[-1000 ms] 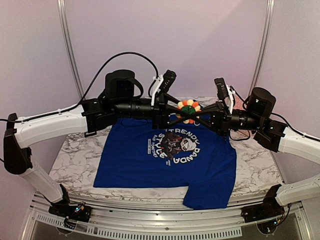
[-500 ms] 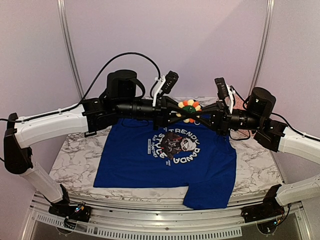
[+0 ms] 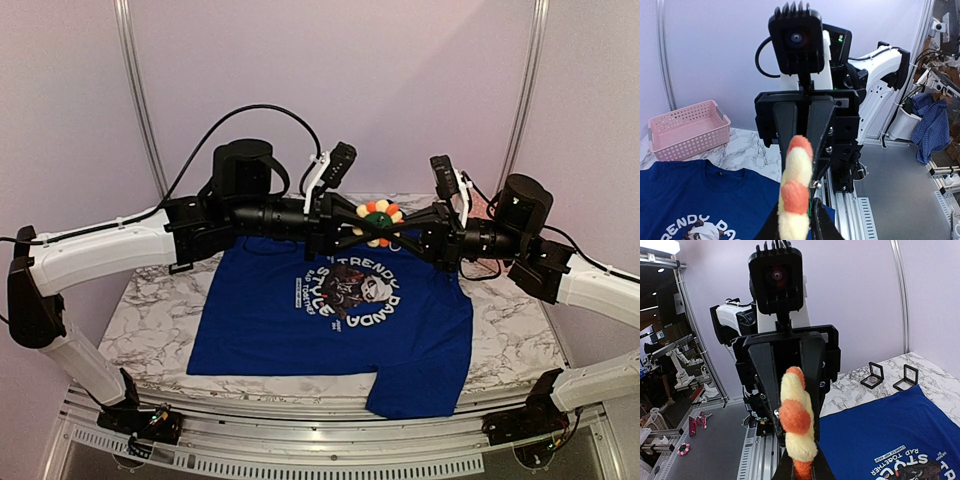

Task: Pin the brooch onto the clothing
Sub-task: Pass from the right arm to the left

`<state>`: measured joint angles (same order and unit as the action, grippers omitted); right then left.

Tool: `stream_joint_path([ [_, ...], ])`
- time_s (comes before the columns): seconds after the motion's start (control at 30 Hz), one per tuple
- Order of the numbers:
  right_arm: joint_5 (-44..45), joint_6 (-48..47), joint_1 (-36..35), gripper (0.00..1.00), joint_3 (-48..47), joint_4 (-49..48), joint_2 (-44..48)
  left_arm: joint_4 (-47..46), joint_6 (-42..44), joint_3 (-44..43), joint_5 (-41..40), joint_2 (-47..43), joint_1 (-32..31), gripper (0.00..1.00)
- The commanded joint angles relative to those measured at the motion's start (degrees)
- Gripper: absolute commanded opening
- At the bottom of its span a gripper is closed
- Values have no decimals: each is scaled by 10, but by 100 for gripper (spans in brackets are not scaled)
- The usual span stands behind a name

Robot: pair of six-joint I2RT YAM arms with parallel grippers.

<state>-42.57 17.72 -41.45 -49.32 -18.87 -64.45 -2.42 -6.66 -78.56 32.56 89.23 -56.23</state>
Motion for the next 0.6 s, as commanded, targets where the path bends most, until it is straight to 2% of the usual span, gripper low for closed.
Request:
stream_joint_path([
  [0.0,4,3,3,0,2,-5,11,-8,5,14,7,-13,5,21],
  [0.23,14,3,4,0,2,0,12,-12,16,24,15,-24,7,36],
  [0.4,34,2,6,0,1,11,13,-4,34,32,13,-33,7,52],
  [0.57,92,-5,7,0,-7,37,13,4,91,28,-31,-57,7,65],
])
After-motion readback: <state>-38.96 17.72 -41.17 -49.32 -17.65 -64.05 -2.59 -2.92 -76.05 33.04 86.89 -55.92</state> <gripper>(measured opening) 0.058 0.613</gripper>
